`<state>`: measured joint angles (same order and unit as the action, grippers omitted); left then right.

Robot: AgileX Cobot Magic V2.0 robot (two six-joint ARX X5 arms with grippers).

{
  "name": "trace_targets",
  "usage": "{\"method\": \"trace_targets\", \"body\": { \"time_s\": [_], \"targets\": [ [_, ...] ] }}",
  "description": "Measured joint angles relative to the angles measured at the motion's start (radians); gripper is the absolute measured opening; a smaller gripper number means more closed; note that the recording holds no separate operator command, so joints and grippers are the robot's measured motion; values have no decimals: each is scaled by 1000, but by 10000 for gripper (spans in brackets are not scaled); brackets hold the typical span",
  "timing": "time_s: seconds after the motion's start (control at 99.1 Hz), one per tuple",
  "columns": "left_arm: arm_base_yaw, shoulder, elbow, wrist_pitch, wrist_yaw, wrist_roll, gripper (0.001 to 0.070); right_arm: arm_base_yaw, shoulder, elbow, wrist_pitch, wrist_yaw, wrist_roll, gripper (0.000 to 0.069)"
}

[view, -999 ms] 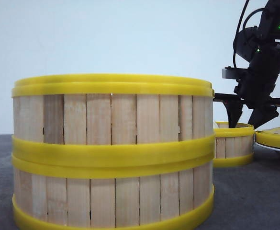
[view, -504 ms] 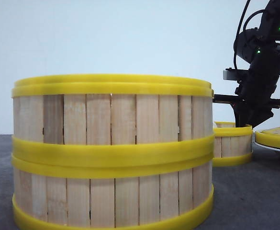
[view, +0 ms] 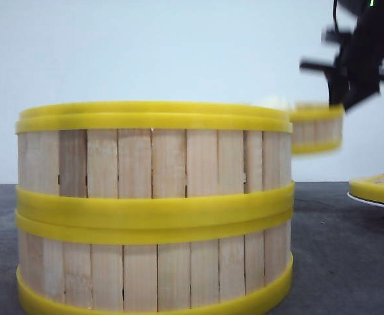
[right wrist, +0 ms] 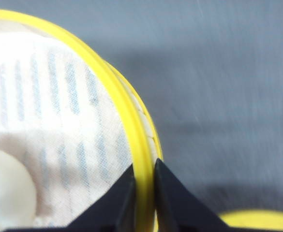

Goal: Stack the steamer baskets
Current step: 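Grasp the basket rim with the right gripper and lift it, then lower the held basket onto the stack and open the right gripper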

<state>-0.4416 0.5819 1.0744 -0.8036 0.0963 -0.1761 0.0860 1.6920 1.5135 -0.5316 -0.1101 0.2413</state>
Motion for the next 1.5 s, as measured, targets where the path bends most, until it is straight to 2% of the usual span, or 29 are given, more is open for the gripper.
{"method": "trace_targets", "body": {
  "time_s": [0.403, 0.706, 0.989, 1.503],
  "targets": [
    [0, 0, 0, -1, 0, 0, 229, 124, -276, 24, -200, -193, -108, 34],
    [0, 0, 0, -1, 0, 0, 229, 302, -327, 24, -406, -201, -198, 34],
    [0, 0, 0, -2, 0, 0, 229, 457, -326, -56, -370, -121, -216, 34],
    [0, 0, 0, -31, 0, 0, 229, 517, -250, -84, -319, -111, -220, 34]
  ]
}}
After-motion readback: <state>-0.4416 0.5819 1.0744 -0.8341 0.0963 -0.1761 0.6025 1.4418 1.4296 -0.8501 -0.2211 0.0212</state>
